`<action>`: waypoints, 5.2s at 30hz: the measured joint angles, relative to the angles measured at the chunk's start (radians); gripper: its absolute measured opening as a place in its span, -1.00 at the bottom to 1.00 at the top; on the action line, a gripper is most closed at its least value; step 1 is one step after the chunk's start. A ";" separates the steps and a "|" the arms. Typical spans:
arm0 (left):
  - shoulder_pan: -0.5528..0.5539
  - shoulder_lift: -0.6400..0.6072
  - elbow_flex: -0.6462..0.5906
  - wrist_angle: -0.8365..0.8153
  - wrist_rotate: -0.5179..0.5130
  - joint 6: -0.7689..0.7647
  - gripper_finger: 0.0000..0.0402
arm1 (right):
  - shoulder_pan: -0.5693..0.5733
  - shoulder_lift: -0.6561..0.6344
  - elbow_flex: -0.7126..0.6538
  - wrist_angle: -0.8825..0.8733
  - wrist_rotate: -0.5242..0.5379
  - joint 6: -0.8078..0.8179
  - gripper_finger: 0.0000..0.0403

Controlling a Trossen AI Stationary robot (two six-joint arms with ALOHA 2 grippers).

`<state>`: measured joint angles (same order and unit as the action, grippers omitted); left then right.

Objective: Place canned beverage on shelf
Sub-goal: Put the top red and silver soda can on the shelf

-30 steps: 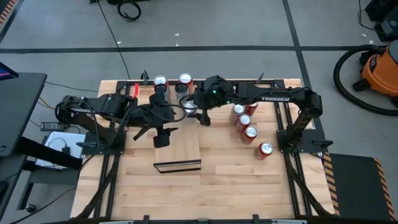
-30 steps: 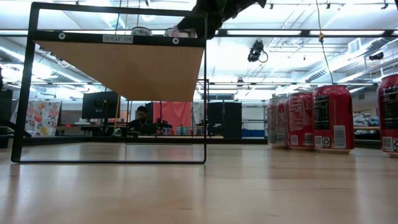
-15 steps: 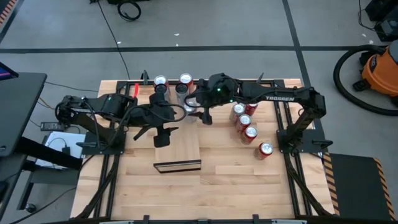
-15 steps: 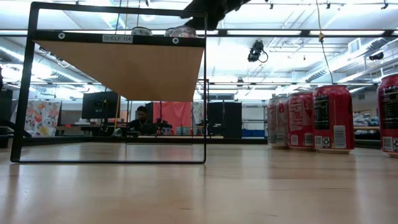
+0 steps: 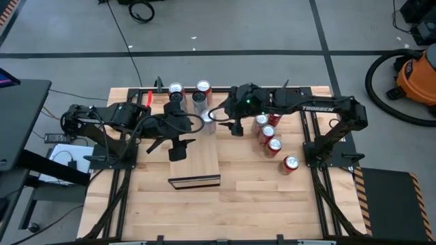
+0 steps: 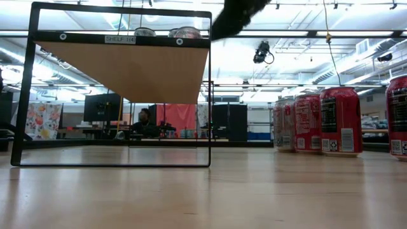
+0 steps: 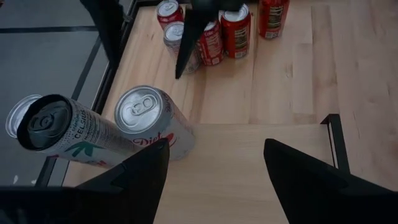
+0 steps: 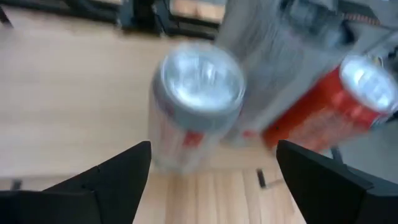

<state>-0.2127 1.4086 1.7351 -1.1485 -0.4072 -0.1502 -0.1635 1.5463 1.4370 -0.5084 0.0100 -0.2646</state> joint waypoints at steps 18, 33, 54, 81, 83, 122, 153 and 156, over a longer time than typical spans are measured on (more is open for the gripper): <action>0.021 0.013 -0.002 0.039 -0.003 0.008 0.36 | 0.003 0.006 -0.242 0.410 -0.172 -0.015 0.32; 0.042 0.069 -0.006 0.038 0.000 0.063 0.36 | 0.019 0.006 -0.273 0.394 -0.211 0.026 0.10; 0.175 0.099 -0.063 -0.017 0.054 0.191 0.36 | 0.036 0.006 -0.367 0.567 -0.163 -0.008 0.10; 0.169 0.098 -0.077 0.066 0.171 0.092 0.36 | -0.030 0.006 -0.401 0.775 -0.243 0.023 0.10; 0.169 0.098 -0.077 0.066 0.171 0.087 0.36 | -0.030 0.006 -0.401 0.782 -0.229 0.026 0.10; 0.134 0.093 0.035 -0.098 0.162 0.048 0.36 | -0.002 0.155 -0.391 0.918 -0.266 0.053 0.10; 0.138 0.098 -0.027 -0.192 0.076 0.033 0.36 | -0.004 0.153 -0.391 0.950 -0.262 0.019 0.10; 0.138 0.098 -0.027 -0.181 0.081 0.031 0.36 | -0.014 0.153 -0.391 0.965 -0.262 0.025 0.10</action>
<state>-0.0750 1.5066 1.7081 -1.3297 -0.3264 -0.1190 -0.1773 1.6997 1.0458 0.4567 -0.2520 -0.2395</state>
